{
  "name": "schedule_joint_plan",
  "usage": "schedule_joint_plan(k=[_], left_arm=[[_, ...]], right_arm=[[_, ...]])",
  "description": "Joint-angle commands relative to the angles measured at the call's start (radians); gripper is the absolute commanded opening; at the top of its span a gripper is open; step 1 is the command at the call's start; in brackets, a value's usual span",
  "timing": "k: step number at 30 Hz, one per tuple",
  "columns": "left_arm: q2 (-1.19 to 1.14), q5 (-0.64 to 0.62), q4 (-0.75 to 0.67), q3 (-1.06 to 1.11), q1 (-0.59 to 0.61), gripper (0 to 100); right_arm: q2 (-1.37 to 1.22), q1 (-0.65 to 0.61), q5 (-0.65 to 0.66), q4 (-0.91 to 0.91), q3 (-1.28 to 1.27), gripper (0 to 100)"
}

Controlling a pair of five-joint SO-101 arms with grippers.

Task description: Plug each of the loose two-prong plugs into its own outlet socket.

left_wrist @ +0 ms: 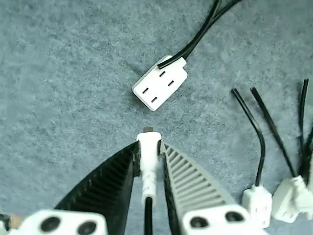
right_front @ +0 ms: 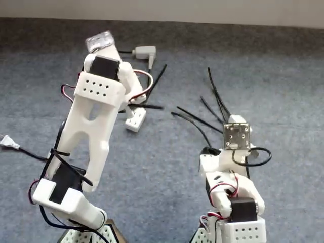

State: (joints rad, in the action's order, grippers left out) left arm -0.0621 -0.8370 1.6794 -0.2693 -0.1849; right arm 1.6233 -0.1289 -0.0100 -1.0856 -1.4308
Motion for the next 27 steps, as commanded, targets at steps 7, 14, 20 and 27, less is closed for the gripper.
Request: schedule_joint_plan(k=[7,14,20,27], left_arm=[[-0.065,-0.606,0.002,-0.042,-0.004,1],[-0.269,-0.769,-0.114,-0.045,0.004,1],[-0.286,-0.770,-0.163,-0.065,0.038,1],[-0.292,-0.752,-0.169,-0.081,0.056,1]], right_arm=[[0.005,0.008,-0.017,0.162,-0.156,0.7],[0.005,0.012,-0.017,0.170,-0.165,0.7],[0.007,0.012,-0.017,0.226,-0.216,0.7],[0.007,0.010,-0.017,0.232,-0.229,0.7]])
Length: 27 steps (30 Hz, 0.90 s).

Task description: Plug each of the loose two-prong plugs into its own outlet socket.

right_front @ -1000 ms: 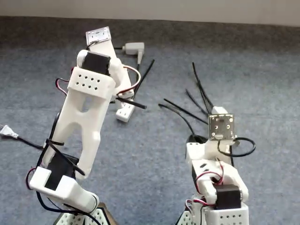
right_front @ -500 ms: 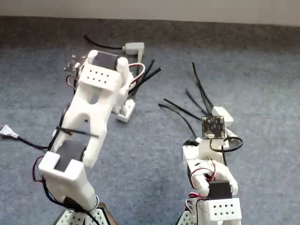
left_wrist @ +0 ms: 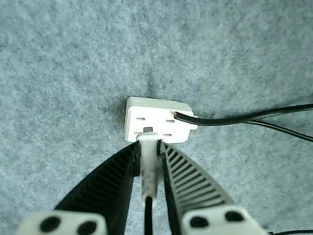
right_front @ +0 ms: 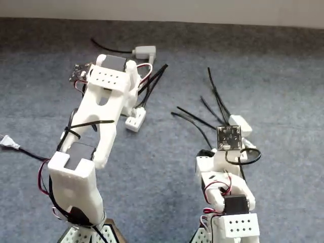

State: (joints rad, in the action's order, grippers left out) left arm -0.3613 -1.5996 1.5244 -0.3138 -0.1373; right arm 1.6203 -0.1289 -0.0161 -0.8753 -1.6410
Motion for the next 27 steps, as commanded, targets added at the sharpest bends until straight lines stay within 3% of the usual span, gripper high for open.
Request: schedule_joint_plan(k=[1,5,11,27], left_arm=[[0.007,0.023,-0.014,-0.035,0.007,1],[0.007,0.026,-0.023,0.005,0.005,1],[0.007,0.028,-0.144,0.105,0.005,1],[0.008,0.029,-0.054,0.108,-0.018,1]], right_arm=[[0.010,0.010,-0.011,0.022,-0.019,0.7],[0.010,0.010,-0.011,0.022,-0.019,0.8],[0.010,0.010,-0.011,0.022,-0.021,0.8],[0.012,0.010,-0.011,0.022,-0.021,0.8]])
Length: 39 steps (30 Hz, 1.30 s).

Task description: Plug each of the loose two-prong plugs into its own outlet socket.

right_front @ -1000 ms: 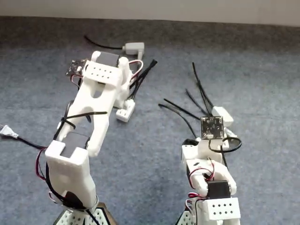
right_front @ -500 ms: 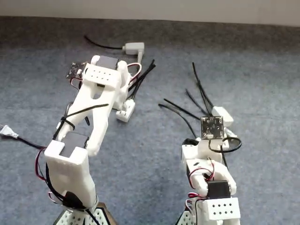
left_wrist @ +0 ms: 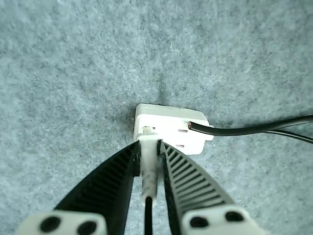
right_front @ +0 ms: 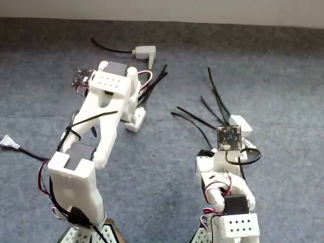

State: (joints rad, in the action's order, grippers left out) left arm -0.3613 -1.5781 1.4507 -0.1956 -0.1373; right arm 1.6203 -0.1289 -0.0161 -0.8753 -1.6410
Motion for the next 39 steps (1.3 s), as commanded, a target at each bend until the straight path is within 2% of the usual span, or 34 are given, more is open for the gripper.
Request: schedule_joint_plan(k=[1,11,18,27,33,39], left_arm=[[0.008,0.008,0.017,-0.012,-0.021,1],[-0.004,0.009,0.011,0.008,-0.022,1],[-0.162,0.011,0.012,-0.044,-0.022,1],[-0.366,0.215,0.014,-0.191,-0.062,1],[-0.409,0.258,0.083,-0.252,-0.071,1],[-0.407,0.508,0.252,-0.437,-0.074,1]], right_arm=[[0.012,0.010,-0.011,0.022,-0.021,0.8],[0.012,0.010,-0.011,0.022,-0.021,0.8],[0.010,0.010,-0.011,0.022,-0.021,0.8],[0.010,0.010,-0.011,0.022,-0.022,0.8],[0.010,0.010,-0.011,0.022,-0.022,0.8],[0.010,0.010,-0.011,0.022,-0.022,0.8]])
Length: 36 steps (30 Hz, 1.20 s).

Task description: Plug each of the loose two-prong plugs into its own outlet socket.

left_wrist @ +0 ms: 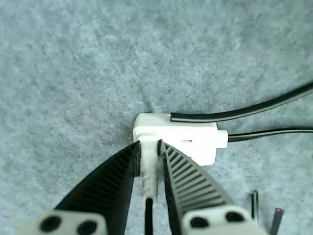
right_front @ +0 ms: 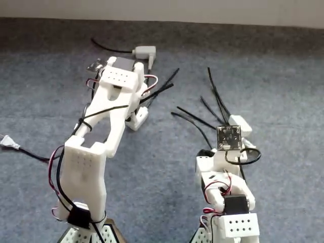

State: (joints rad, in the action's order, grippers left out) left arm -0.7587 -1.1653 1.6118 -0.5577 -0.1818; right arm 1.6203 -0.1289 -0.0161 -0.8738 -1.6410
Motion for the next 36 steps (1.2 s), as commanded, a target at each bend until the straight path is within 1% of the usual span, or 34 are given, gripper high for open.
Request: schedule_joint_plan(k=[1,3,7,10,14,16,19,23,28,30,32,36], left_arm=[[-0.012,0.141,0.117,-0.108,-0.030,1],[-0.010,0.267,0.138,-0.157,-0.027,1],[-0.008,0.583,0.140,-0.231,-0.027,1],[-0.008,0.741,0.141,-0.252,-0.024,2],[-0.008,0.945,0.141,-0.252,-0.002,8],[-0.008,1.014,0.141,-0.252,0.015,11],[-0.008,1.059,0.141,-0.252,0.036,14],[-0.007,1.071,0.141,-0.255,0.053,18],[-0.007,1.085,0.141,-0.371,0.074,23],[-0.007,1.171,0.141,-0.424,0.070,26],[-0.007,1.304,0.141,-0.452,0.054,28],[-0.013,1.611,0.143,-0.453,0.013,28]], right_arm=[[0.010,0.010,-0.011,0.021,-0.022,0.8],[0.010,0.010,-0.011,0.021,-0.022,0.8],[0.010,0.010,-0.009,0.021,-0.022,0.8],[0.010,0.010,-0.009,0.021,-0.022,0.8],[0.010,0.010,-0.008,0.021,-0.022,0.8],[0.010,0.010,-0.008,0.022,-0.022,0.8],[0.010,0.010,-0.008,0.022,-0.022,0.8],[0.010,0.010,-0.008,0.030,-0.024,0.8],[0.010,0.008,-0.006,0.054,-0.054,0.9],[0.010,0.008,-0.006,0.054,-0.054,0.9],[0.010,0.008,-0.006,0.054,-0.054,0.9],[0.010,0.008,-0.006,0.054,-0.054,0.9]])
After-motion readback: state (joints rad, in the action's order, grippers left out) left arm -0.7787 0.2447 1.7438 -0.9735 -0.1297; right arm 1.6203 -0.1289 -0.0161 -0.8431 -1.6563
